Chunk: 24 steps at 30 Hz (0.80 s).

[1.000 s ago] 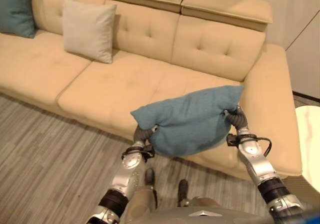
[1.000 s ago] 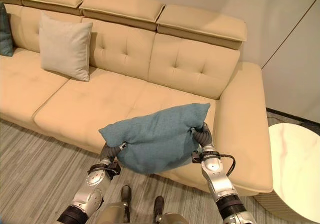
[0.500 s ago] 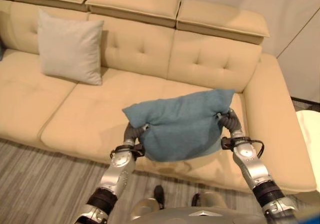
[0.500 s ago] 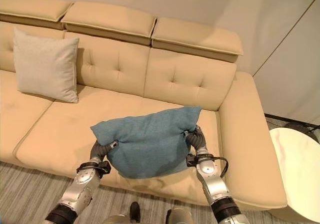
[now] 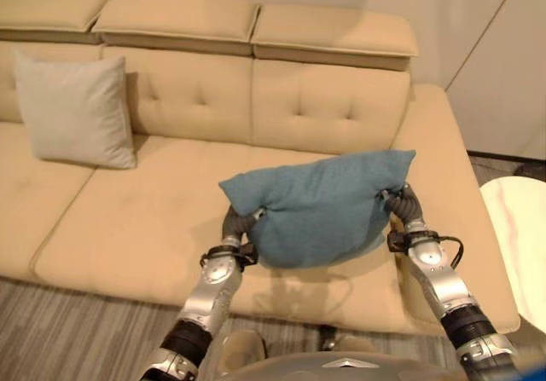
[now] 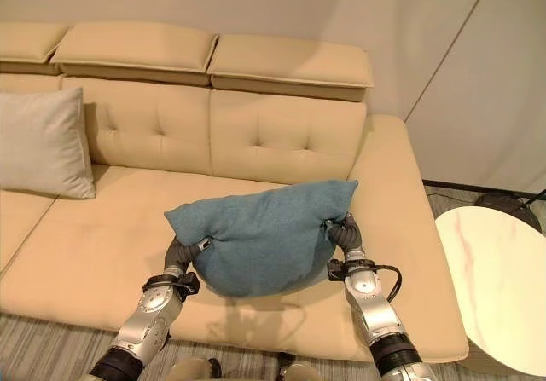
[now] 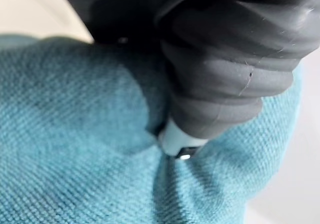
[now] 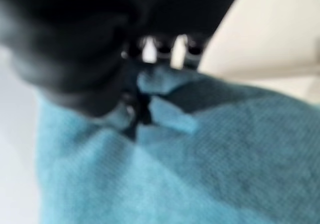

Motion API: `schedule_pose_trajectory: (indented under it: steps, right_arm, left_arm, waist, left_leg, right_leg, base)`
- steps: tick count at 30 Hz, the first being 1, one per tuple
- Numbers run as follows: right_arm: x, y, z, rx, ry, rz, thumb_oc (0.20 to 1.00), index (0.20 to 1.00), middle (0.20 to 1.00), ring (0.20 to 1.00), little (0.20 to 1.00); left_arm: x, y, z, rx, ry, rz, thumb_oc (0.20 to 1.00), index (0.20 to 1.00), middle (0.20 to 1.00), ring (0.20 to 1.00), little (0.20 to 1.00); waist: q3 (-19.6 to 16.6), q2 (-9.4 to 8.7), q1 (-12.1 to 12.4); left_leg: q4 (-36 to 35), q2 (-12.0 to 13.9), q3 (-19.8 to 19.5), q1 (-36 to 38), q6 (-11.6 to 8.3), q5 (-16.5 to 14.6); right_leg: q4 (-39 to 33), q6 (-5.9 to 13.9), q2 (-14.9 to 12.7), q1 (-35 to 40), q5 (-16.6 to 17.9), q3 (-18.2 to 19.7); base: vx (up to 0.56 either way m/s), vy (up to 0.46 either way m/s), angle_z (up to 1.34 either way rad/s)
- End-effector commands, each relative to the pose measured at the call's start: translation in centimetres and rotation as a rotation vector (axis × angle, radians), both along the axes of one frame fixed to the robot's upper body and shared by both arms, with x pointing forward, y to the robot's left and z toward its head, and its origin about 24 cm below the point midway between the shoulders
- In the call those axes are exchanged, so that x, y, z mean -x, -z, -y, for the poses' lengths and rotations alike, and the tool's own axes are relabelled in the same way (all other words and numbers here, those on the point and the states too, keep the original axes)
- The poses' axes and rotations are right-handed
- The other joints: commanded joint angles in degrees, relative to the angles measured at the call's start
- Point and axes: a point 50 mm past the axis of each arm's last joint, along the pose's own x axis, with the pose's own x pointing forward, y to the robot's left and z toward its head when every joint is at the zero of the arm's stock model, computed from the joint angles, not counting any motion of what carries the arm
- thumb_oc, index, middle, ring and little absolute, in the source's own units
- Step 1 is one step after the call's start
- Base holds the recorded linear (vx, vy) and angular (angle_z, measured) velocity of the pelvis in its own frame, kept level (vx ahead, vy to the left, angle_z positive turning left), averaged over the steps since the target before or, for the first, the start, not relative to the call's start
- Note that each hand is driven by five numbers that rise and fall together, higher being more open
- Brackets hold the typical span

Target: Pick up all the scattered cushions and arrange them neatly on the sofa.

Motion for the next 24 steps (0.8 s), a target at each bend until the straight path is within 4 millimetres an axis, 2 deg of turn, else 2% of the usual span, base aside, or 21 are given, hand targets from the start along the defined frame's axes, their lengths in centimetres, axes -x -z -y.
schedule_pose_trajectory:
  steps: [1, 2, 4, 7, 11, 12, 16, 18, 24]
  right_arm:
    - [-2.4, -5.8, -1.5, -0.027, -0.072, 0.282, 0.2, 0.2, 0.2, 0.2, 0.2]
    - [-2.6, -6.0, -1.5, -0.019, -0.072, 0.292, 0.2, 0.2, 0.2, 0.2, 0.2]
    - [-2.9, -6.3, -1.7, -0.016, -0.085, 0.299, 0.2, 0.2, 0.2, 0.2, 0.2]
    - [-3.0, -6.6, -1.9, -0.009, -0.09, 0.305, 0.2, 0.2, 0.2, 0.2, 0.2]
    - [-3.6, -7.8, -2.9, -0.006, -0.108, 0.351, 0.2, 0.2, 0.2, 0.2, 0.2]
    - [-4.3, -9.4, -3.7, -0.001, -0.122, 0.408, 0.2, 0.2, 0.2, 0.2, 0.2]
    - [-5.3, -11.8, -5.0, 0.003, -0.147, 0.488, 0.2, 0.2, 0.2, 0.2, 0.2]
    - [-6.2, -13.8, -6.2, 0.001, -0.175, 0.547, 0.2, 0.2, 0.2, 0.2, 0.2]
    - [-7.6, -17.6, -8.1, 0.018, -0.208, 0.65, 0.2, 0.2, 0.2, 0.2, 0.2]
  left_arm:
    - [-3.0, -6.3, 1.9, 0.021, 0.076, 0.325, 0.2, 0.2, 0.2, 0.2, 0.2]
    - [-3.2, -6.7, 1.8, 0.008, 0.066, 0.34, 0.2, 0.2, 0.2, 0.2, 0.2]
    - [-3.3, -7.1, 1.7, 0.017, 0.057, 0.359, 0.2, 0.2, 0.2, 0.2, 0.2]
    - [-3.4, -7.6, 1.6, 0.008, 0.055, 0.378, 0.2, 0.2, 0.2, 0.2, 0.2]
    - [-4.0, -8.7, 1.4, -0.029, 0.05, 0.419, 0.2, 0.2, 0.2, 0.2, 0.2]
    - [-4.8, -10.3, 1.3, -0.057, 0.039, 0.48, 0.2, 0.2, 0.2, 0.2, 0.2]
    - [-6.3, -12.9, 1.4, -0.098, 0.025, 0.566, 0.2, 0.2, 0.2, 0.2, 0.2]
    - [-7.5, -15.0, 1.5, -0.126, 0.006, 0.629, 0.2, 0.2, 0.2, 0.2, 0.2]
    - [-9.4, -18.6, 1.9, -0.157, -0.028, 0.72, 0.2, 0.2, 0.2, 0.2, 0.2]
  waist:
    - [-2.75, 0.0, 1.18]
    - [-2.43, 0.28, 1.72]
    - [-2.95, 1.16, 2.07]
    - [-3.63, 1.78, 1.96]
    - [-4.44, 1.94, 2.43]
    - [-4.69, 1.96, 2.75]
    - [-4.71, 2.13, 2.99]
    - [-4.39, 2.27, 3.24]
    - [-2.47, 2.34, 3.78]
  left_leg:
    - [-8.95, -0.44, -2.25, 1.8, -1.61, 0.69]
    - [-9.96, -0.36, -3.62, 0.63, -1.92, 2.05]
    - [-13.43, -0.05, -4.76, 2.27, -2.0, 2.66]
    - [-16.12, -0.25, -4.23, 4.8, -1.85, 3.02]
    - [-19.64, -0.93, -2.58, 8.15, -1.01, 3.03]
    - [-21.0, -1.47, -1.62, 9.31, -0.56, 2.99]
    - [-22.42, -1.87, -0.88, 10.39, -0.18, 2.88]
    - [-22.75, -1.94, -0.59, 10.55, -0.09, 2.73]
    - [-22.8, -1.94, -0.59, 8.23, -0.09, 3.33]
  right_leg:
    - [2.47, 7.15, -0.05, 3.11, -1.77, 2.24]
    - [2.32, 7.2, 0.33, 3.59, -2.12, 2.82]
    - [2.22, 7.16, 0.87, 3.89, -2.69, 3.65]
    - [1.92, 7.18, 0.67, 4.4, -2.59, 4.59]
    - [1.22, 7.99, 0.08, 4.88, -2.14, 5.76]
    - [0.65, 8.7, -0.47, 4.85, -1.52, 6.16]
    - [-0.04, 9.33, -0.88, 4.76, -0.98, 6.58]
    - [-0.33, 9.74, -1.03, 4.26, -0.65, 6.89]
    - [-0.54, 10.33, -1.14, 1.49, 0.47, 7.23]
  base:
    - [0.08, 0.051, -0.24]
    - [0.12, 0.082, -0.43]
    - [0.14, 0.101, -0.55]
    - [0.15, 0.122, -0.4]
    - [0.13, 0.135, -0.08]
    - [0.11, 0.156, -0.1]
    - [0.05, 0.079, -0.05]
    - [0.01, 0.049, -0.01]
    - [-0.06, 0.011, -0.15]
